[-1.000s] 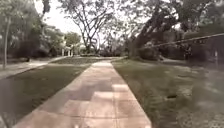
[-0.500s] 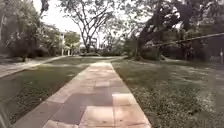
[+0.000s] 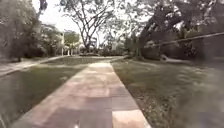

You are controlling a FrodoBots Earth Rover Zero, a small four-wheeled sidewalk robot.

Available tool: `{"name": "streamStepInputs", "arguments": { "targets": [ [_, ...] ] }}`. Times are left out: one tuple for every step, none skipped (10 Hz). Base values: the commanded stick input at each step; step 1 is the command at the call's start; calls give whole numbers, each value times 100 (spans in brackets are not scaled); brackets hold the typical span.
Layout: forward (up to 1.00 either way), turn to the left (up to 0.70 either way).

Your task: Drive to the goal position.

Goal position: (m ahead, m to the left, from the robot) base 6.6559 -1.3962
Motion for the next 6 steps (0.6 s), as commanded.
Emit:
{"name": "streamStepInputs", "arguments": {
  "targets": [
    [100, 0],
    [100, 0],
    [100, 0],
    [100, 0],
    [100, 0],
    [100, 0]
  ]
}}
